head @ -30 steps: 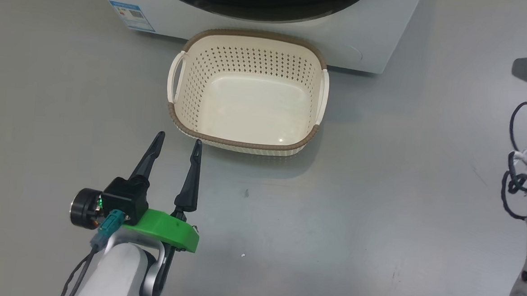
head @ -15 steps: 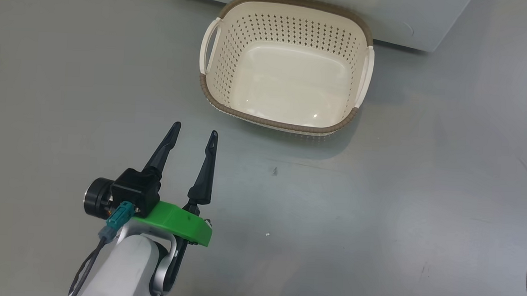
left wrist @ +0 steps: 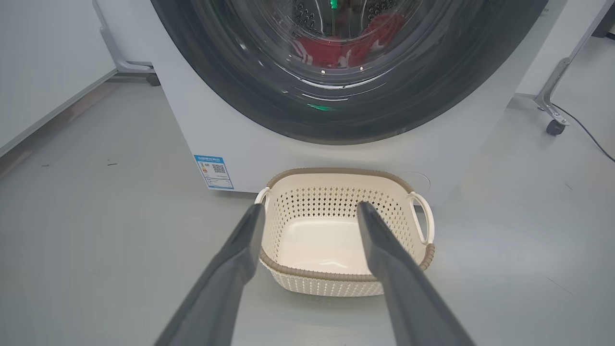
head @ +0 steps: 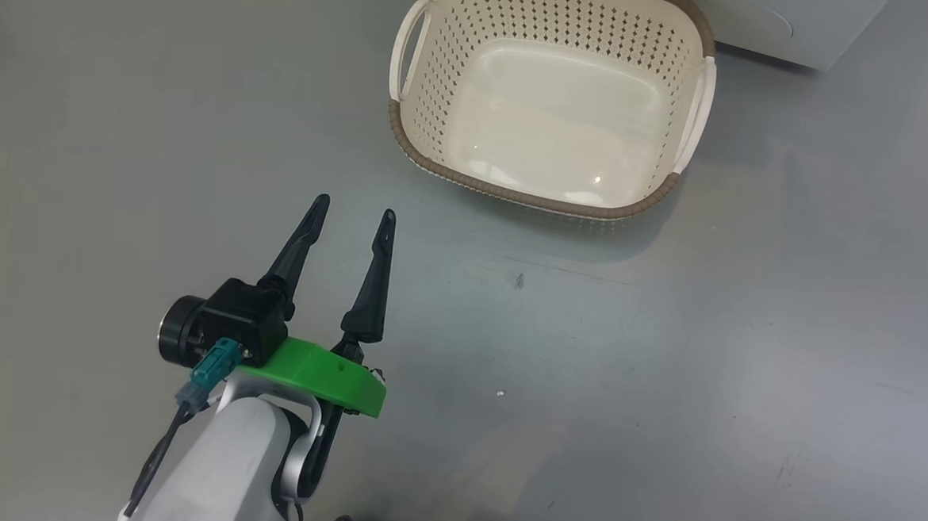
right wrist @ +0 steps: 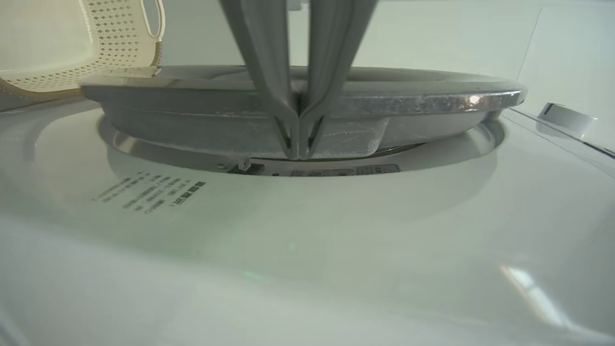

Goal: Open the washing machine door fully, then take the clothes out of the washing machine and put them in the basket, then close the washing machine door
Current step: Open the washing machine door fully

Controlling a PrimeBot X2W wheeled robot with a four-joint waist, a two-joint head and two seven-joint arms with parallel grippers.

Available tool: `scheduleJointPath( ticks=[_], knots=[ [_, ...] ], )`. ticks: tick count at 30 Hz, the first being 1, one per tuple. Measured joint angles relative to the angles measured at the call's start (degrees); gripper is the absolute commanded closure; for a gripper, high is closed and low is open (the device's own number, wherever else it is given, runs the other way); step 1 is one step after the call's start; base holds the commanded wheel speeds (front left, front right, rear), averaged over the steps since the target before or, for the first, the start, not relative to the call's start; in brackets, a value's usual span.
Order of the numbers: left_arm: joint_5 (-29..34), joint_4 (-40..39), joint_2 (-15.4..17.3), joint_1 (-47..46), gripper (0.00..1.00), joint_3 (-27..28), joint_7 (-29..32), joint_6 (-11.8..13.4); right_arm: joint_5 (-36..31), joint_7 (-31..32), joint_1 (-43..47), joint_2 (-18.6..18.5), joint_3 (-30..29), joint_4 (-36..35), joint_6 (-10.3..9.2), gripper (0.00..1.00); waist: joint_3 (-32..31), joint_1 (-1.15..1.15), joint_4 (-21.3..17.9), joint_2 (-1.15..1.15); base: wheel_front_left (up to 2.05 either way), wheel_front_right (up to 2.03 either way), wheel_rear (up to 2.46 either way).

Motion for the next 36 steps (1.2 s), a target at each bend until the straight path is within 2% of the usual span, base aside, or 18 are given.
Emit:
scheduleJointPath(
  ticks=[3,8,24,36],
  knots=[
    [-0.05,-0.07,-0.04,-0.19,0.00,-0.41,0.00,0.25,0.14,0.33,-1.86,0.10,0.12,0.70,-0.02,1.00,0.42,0.00,0.48,0.00,0.00,0.00,0.00],
    [1.60,-0.14,-0.13,-1.76,0.00,-1.03,0.00,0.45,-0.91,0.68,-3.88,-1.97,-0.03,2.78,-0.02,1.00,0.93,0.00,1.68,0.00,0.00,0.00,0.00],
    [1.60,-0.48,-0.23,-1.94,0.00,-1.45,0.00,1.02,0.78,3.63,-8.54,-0.58,-1.99,10.44,-0.05,1.00,1.22,0.00,3.21,0.00,0.00,0.00,0.00],
    [1.59,-0.48,-0.24,-1.94,0.00,-1.86,0.00,1.44,1.20,6.80,-10.45,-1.37,-2.49,14.99,-0.04,1.00,0.75,-0.01,3.41,0.00,0.00,0.00,0.00]
  ],
)
